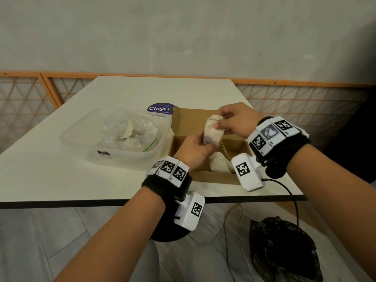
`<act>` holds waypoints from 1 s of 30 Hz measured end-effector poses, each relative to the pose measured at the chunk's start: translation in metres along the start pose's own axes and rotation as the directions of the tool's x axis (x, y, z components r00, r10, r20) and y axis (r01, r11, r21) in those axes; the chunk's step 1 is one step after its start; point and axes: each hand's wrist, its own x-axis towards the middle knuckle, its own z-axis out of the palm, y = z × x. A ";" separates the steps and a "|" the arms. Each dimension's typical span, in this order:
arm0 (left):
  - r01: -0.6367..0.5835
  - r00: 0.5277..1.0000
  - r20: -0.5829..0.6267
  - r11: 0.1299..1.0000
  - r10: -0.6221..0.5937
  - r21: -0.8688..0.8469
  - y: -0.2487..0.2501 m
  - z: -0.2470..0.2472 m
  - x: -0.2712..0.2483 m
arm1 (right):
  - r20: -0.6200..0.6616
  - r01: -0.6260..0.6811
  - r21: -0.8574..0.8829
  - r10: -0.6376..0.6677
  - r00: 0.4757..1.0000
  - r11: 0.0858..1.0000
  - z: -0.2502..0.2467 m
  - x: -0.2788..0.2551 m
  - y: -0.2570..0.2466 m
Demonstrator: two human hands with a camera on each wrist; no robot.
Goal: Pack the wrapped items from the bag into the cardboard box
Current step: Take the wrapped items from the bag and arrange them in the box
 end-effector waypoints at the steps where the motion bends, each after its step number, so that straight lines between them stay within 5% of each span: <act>1: -0.004 1.000 -0.008 1.000 0.004 0.009 -0.002 0.000 0.000 | -0.005 0.018 0.000 -0.018 1.000 1.000 0.003 0.004 -0.003; 6: 0.017 1.000 -0.009 0.999 -0.017 0.041 -0.012 0.001 0.006 | -0.067 0.065 -0.057 -0.068 0.995 0.996 0.007 0.023 -0.011; 16: -0.057 0.991 0.131 0.924 0.007 0.379 -0.018 0.009 0.008 | -0.275 0.123 -0.054 -0.134 0.952 0.991 -0.010 0.045 -0.030; 21: -0.078 0.986 0.167 0.881 -0.001 0.466 -0.013 0.013 0.007 | -0.148 0.152 -0.001 -0.150 0.977 0.988 -0.013 0.037 -0.039; 24: -0.011 0.997 0.066 0.861 -0.026 0.508 -0.006 -0.001 0.005 | -0.044 0.111 0.005 -0.111 0.993 0.994 -0.014 0.030 -0.035; 27: 0.056 0.987 -0.161 0.924 0.005 0.377 0.001 -0.020 0.003 | 0.024 0.080 0.032 -0.081 0.996 0.996 -0.016 0.023 -0.028; 30: -0.044 0.956 -0.291 0.998 0.031 -0.040 0.011 -0.029 0.001 | 0.092 0.053 0.121 -0.065 0.994 0.991 -0.011 0.018 -0.023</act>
